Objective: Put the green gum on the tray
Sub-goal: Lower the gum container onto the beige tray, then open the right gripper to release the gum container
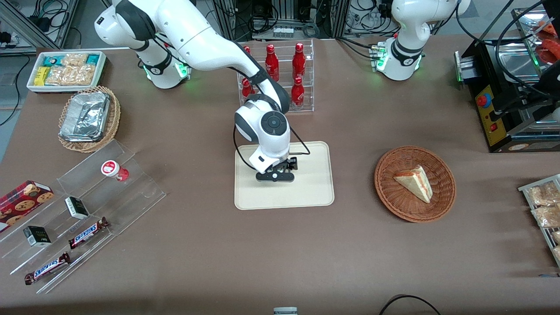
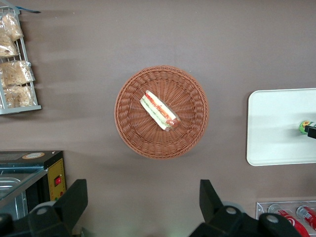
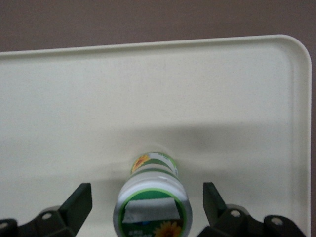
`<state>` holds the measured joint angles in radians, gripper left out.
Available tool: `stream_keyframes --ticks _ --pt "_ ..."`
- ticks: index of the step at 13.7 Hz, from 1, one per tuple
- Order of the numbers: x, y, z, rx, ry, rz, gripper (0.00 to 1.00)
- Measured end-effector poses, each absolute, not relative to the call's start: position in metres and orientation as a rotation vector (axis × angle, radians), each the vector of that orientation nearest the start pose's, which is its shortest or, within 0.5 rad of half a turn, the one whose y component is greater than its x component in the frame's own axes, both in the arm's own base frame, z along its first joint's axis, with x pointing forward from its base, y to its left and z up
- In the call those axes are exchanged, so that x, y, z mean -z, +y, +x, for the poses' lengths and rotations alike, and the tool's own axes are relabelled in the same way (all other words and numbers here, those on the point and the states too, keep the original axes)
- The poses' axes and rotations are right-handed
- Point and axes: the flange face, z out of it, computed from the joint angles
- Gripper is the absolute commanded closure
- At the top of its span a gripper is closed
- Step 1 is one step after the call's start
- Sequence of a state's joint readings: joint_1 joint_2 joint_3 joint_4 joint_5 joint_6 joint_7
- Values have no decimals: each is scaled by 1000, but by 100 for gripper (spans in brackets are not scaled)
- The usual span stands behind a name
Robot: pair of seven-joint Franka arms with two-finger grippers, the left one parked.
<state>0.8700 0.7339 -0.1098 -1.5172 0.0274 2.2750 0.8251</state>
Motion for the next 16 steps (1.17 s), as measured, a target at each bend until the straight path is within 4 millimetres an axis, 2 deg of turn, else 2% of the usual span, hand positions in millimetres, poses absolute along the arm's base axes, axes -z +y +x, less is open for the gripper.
stream_keyframes --ticks 2,4,6,9,12,16 --pt "-240 502 510 92 68 -3157 0" --pt "-256 499 513 92 13 -3161 0" --pt "-283 490 518 78 -37 -3172 0" --pt "-335 466 529 45 -71 -3179 0" --pt "-371 430 543 -15 -143 -3194 0" --pt "-400 359 574 -116 -227 -3205 0"
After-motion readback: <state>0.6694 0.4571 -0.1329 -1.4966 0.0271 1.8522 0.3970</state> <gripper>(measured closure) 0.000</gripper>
